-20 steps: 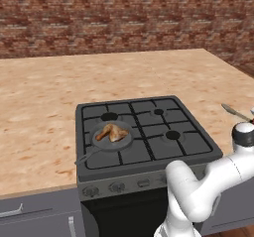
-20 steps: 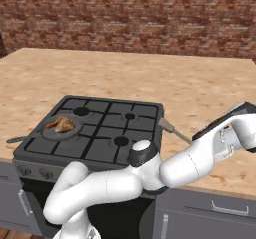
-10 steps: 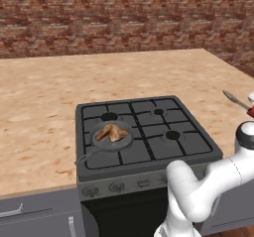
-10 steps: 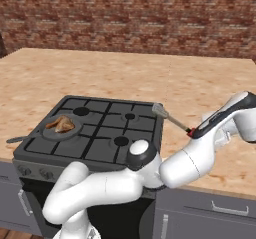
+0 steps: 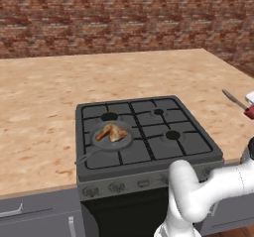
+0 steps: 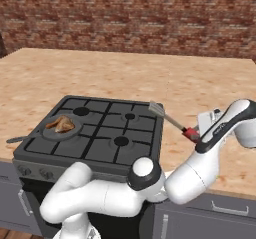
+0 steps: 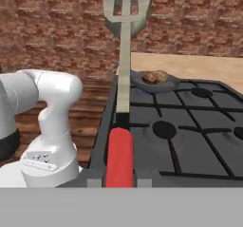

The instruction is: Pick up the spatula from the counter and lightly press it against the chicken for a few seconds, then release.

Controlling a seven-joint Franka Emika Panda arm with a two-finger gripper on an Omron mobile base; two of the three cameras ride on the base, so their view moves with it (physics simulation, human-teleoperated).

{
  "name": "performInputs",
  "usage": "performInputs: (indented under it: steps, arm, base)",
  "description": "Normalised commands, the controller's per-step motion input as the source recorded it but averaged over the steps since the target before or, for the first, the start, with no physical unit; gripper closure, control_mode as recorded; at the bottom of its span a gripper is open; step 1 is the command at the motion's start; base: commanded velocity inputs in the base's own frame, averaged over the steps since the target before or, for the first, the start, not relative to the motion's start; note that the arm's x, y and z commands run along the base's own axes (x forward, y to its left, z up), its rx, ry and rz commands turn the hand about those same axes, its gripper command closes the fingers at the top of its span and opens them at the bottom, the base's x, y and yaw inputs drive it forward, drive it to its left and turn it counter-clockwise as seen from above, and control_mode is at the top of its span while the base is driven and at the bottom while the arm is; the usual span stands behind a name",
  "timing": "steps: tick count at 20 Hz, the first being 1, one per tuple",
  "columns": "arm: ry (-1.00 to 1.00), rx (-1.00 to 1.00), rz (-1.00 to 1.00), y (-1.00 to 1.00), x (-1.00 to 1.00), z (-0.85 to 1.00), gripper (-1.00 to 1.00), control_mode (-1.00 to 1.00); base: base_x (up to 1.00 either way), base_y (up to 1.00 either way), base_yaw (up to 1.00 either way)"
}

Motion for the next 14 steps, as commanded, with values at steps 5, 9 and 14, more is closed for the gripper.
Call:
performInputs:
  steps: [5, 9, 14]
  arm:
    - [-0.17, 0.03, -0.52, 0.60, -0.34, -0.21, 1.00, -1.00]
    - [-0.12, 0.00, -0.48, 0.63, -0.25, 0.11, 1.00, -1.00]
    - [-0.01, -0.06, -0.34, 0.69, -0.26, 0.50, 1.00, -1.00]
  base:
    - [0.00, 0.00, 0.00]
    - [0.00, 0.00, 0.00]
    - [0.00, 0.00, 0.00]
